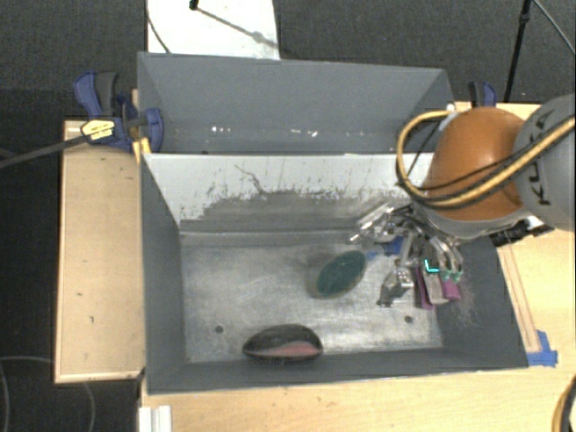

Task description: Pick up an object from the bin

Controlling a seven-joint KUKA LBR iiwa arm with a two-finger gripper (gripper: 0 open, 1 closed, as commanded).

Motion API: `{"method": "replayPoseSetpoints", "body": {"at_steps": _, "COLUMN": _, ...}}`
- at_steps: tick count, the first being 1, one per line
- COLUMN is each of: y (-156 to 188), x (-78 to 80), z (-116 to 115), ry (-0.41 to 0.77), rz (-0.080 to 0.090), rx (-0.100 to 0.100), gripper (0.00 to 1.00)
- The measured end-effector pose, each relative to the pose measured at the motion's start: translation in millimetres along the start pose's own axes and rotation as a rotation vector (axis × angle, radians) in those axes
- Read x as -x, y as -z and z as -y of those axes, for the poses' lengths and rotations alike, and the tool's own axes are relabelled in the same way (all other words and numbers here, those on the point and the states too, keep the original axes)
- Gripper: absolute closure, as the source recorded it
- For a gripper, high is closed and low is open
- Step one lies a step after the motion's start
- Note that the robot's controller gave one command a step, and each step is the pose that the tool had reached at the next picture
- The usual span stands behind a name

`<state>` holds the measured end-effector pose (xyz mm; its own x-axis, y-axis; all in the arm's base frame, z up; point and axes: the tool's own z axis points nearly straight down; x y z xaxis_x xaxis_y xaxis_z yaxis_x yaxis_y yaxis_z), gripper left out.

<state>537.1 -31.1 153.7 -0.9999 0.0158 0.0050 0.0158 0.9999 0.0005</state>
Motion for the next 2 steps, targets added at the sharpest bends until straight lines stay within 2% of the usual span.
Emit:
{"method": "replayPoseSetpoints", "body": {"at_steps": 1, "y": -78.2, "x": 52.4, "z": -42.1, "ry": 0.261, "rz": 0.009, "rx": 0.0, "gripper": 0.0}}
{"method": "replayPoseSetpoints", "body": {"at_steps": 2, "y": -76.4, "x": 53.5, "z": -41.6, "ry": 0.259, "rz": 0.012, "rx": 0.0, "gripper": 1.0}}
